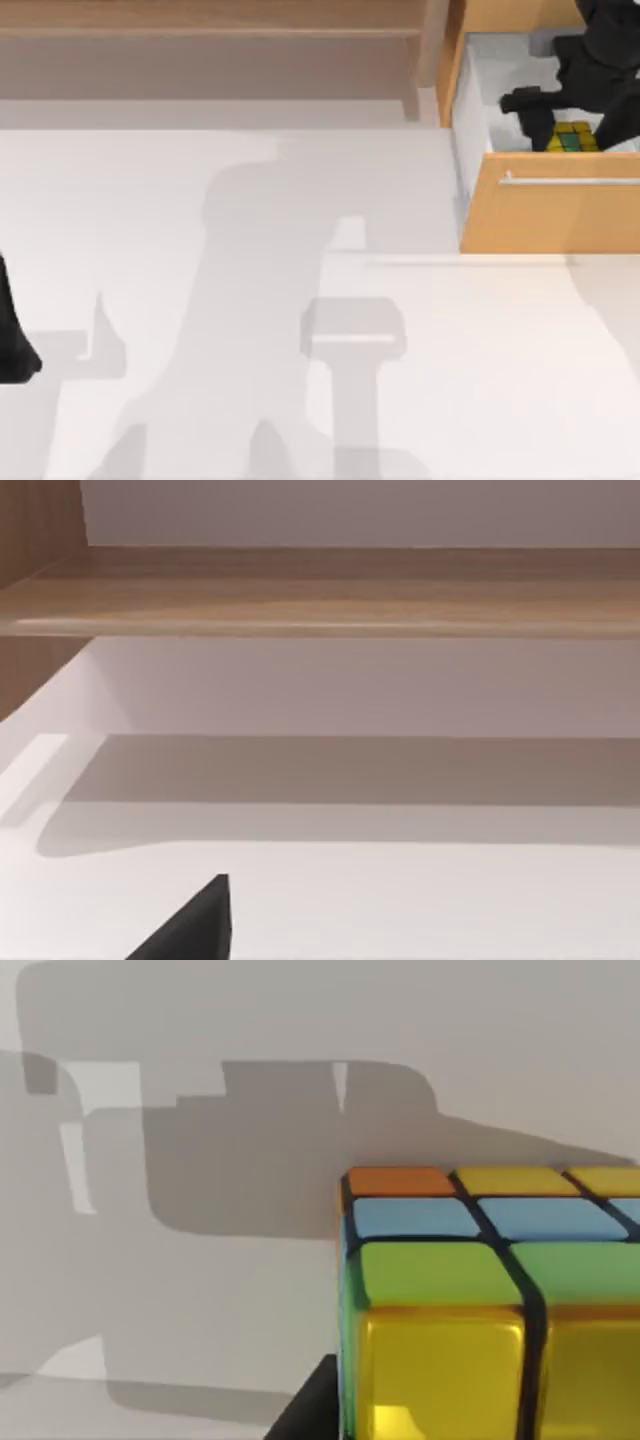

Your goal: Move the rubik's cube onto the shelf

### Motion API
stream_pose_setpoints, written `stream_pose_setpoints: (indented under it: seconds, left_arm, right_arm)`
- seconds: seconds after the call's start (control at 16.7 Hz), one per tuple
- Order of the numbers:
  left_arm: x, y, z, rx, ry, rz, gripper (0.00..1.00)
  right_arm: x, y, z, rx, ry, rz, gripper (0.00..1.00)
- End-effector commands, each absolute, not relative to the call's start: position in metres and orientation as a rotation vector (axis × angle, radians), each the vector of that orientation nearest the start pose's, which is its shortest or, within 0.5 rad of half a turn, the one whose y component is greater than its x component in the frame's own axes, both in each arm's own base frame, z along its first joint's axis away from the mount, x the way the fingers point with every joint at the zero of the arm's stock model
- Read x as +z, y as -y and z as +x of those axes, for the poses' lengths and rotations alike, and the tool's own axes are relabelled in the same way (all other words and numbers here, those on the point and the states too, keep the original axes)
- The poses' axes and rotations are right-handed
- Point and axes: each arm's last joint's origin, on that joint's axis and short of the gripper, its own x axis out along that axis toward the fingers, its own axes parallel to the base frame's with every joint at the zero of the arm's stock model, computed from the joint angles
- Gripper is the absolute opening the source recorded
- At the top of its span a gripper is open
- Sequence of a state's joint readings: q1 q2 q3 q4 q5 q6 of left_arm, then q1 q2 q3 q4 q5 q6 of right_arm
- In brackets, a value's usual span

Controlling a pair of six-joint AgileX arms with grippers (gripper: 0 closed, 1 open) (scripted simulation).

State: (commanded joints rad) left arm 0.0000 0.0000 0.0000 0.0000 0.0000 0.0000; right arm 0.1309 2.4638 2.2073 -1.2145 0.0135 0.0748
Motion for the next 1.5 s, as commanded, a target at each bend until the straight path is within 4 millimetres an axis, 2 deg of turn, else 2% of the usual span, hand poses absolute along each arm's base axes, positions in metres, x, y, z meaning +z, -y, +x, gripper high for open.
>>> stream_pose_setpoints:
  seconds: [0.6,0.84,1.08,1.32,1.5]
  left_arm:
    - [0.16,0.001,0.106,0.0,0.0,0.0,1.0]
    - [0.16,0.001,0.106,0.0,0.0,0.0,1.0]
    - [0.16,0.001,0.106,0.0,0.0,0.0,1.0]
    - [0.16,0.001,0.106,0.0,0.0,0.0,1.0]
    - [0.16,0.001,0.106,0.0,0.0,0.0,1.0]
  right_arm:
    - [0.163,-0.072,0.488,0.059,-1.47,-0.052,0.0]
    - [0.168,-0.065,0.484,0.129,-1.467,-0.065,0.0]
    - [0.194,-0.063,0.476,0.218,-1.414,-0.081,0.0]
    - [0.222,-0.062,0.471,0.228,-1.365,-0.09,0.0]
    - [0.22,-0.065,0.473,0.204,-1.402,-0.09,0.0]
